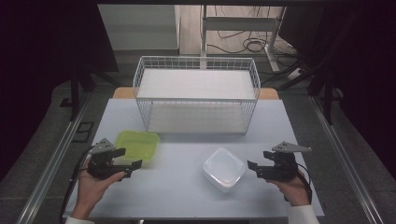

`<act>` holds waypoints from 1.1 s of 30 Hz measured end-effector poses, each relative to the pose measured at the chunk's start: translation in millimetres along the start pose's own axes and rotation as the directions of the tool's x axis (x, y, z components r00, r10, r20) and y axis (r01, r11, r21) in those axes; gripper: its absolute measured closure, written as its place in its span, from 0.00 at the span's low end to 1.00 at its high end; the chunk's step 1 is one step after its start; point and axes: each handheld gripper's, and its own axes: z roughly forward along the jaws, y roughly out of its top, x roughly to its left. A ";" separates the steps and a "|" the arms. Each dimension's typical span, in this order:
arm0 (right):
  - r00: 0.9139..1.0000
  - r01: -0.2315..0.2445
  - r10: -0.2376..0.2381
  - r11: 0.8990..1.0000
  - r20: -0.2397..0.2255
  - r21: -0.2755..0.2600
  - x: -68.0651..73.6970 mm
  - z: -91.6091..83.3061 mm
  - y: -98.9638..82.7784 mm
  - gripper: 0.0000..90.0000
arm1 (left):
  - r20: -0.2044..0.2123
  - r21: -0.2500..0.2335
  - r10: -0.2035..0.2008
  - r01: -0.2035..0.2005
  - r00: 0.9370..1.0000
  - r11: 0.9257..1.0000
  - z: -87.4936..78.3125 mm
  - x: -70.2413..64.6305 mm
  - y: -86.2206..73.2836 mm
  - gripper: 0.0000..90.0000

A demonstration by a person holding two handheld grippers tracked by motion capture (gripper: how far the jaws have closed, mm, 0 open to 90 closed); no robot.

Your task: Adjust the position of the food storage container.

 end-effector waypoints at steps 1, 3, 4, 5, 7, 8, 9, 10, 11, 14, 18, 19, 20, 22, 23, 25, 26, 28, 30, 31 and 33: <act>1.000 -0.001 0.001 1.000 0.000 -0.002 -0.4 -1.1 -0.2 0.23 | -0.002 0.000 0.008 -0.008 1.000 1.000 -0.5 -0.1 1.1 0.17; 1.000 -0.005 0.004 1.000 -0.001 -0.012 -0.8 -4.5 0.3 0.23 | -0.001 0.001 0.010 -0.010 1.000 1.000 -1.1 -0.6 1.3 0.17; 1.000 -0.006 0.006 1.000 -0.004 -0.021 -0.7 -6.6 0.8 0.24 | -0.003 0.004 0.011 -0.011 1.000 1.000 -1.3 -0.7 0.9 0.17; 1.000 -0.007 0.007 1.000 -0.008 -0.028 -0.2 -8.7 0.7 0.24 | -0.007 0.007 0.015 -0.015 1.000 1.000 -1.4 -0.6 0.9 0.17; 1.000 -0.007 0.006 1.000 -0.014 -0.031 1.2 -11.3 0.0 0.24 | 0.001 0.004 0.015 -0.015 1.000 1.000 -1.4 0.0 1.2 0.17; 1.000 -0.006 0.006 1.000 -0.010 -0.031 1.5 -10.8 0.6 0.24 | -0.001 0.007 0.019 -0.019 1.000 1.000 -1.2 -0.6 0.7 0.17; 1.000 -0.005 0.004 1.000 -0.007 -0.027 2.1 -10.1 1.8 0.24 | -0.002 0.012 0.029 -0.029 1.000 1.000 -1.4 -1.1 0.1 0.17; 1.000 -0.003 0.003 1.000 -0.004 -0.025 2.9 -9.2 2.8 0.24 | -0.002 0.015 0.033 -0.033 0.999 0.999 -1.7 -2.0 -0.4 0.17; 1.000 0.000 0.000 1.000 -0.006 -0.021 4.3 -8.0 3.3 0.24 | 0.001 0.015 0.033 -0.033 0.999 0.999 -2.0 -3.0 -0.8 0.17; 1.000 0.019 -0.019 1.000 -0.016 -0.006 9.8 -6.4 3.6 0.24 | 0.010 0.010 0.032 -0.032 0.999 0.999 -5.2 -4.5 -0.7 0.18; 0.999 0.034 -0.034 0.999 -0.021 -0.006 14.5 -5.8 6.6 0.25 | 0.005 0.010 0.044 -0.044 0.999 0.999 -11.8 -4.6 0.0 0.18; 0.999 0.035 -0.035 0.999 -0.018 -0.004 15.1 -5.4 6.9 0.25 | 0.005 0.009 0.042 -0.042 0.999 0.999 -13.9 -3.9 0.2 0.18; 0.999 0.031 -0.031 1.000 -0.015 -0.001 15.7 -4.9 7.0 0.25 | 0.004 0.008 0.038 -0.039 0.999 0.999 -15.9 -2.9 0.4 0.19; 0.999 0.030 -0.030 1.000 -0.012 0.003 15.5 -4.3 6.2 0.25 | -0.004 0.004 0.034 -0.034 0.999 0.999 -19.2 -0.4 0.8 0.20; 1.000 0.027 -0.027 1.000 -0.012 0.006 15.3 -3.9 5.6 0.25 | -0.011 0.002 0.027 -0.027 1.000 1.000 -20.4 1.1 0.9 0.21; 1.000 0.022 -0.022 1.000 -0.004 0.011 14.3 -3.2 4.9 0.25 | -0.023 0.004 0.020 -0.020 1.000 1.000 -22.4 5.0 1.0 0.24; 1.000 0.020 -0.020 1.000 -0.001 0.011 13.7 -2.9 4.8 0.25 | -0.036 0.008 0.017 -0.016 0.999 1.000 -23.5 6.4 1.0 0.25; 1.000 0.017 -0.017 1.000 -0.001 0.010 13.0 -2.5 4.7 0.25 | -0.049 0.009 0.016 -0.016 0.999 1.000 -25.5 9.3 1.1 0.27; 1.000 0.015 -0.015 1.000 0.001 0.011 12.7 -2.2 4.6 0.25 | -0.048 0.001 0.006 -0.006 0.999 1.000 -28.0 11.7 1.5 0.29; 1.000 0.015 -0.015 1.000 0.001 0.011 12.7 -2.2 4.6 0.25 | -0.048 0.001 0.006 -0.006 0.999 1.000 -28.0 11.7 1.5 0.31; 1.000 0.010 -0.010 1.000 0.006 0.016 12.1 -2.7 4.0 0.25 | -0.054 -0.008 -0.005 0.004 0.999 1.000 -31.9 17.1 2.2 0.33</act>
